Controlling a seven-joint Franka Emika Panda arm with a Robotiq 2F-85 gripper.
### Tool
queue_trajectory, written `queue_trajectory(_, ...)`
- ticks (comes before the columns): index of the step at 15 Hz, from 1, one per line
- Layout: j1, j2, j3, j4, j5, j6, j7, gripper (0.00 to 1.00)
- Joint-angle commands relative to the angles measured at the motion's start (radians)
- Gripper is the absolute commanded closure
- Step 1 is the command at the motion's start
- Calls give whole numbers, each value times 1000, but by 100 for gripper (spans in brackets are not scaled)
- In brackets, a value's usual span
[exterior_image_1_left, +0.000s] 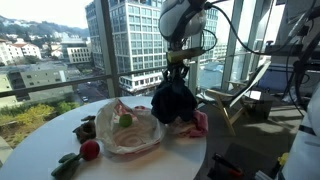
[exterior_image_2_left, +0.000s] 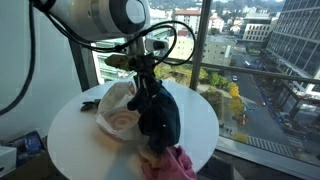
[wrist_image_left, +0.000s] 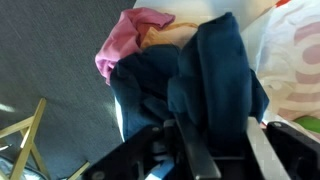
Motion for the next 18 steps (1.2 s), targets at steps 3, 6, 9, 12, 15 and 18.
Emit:
queue_trajectory(3,18,314,-2,-13,-371,78,442,87)
queue_trajectory(6,84,392,-24,32,-389,32,535,49)
queue_trajectory(9,166,369,-40,81,-453,-90,610,24)
queue_trajectory(12,221,303,-13,158,-536,-310,660,2)
queue_trajectory(15,244,267,42,247,-579,-388,608,0)
queue_trajectory(18,267,262,107,337,-546,-300,557,0)
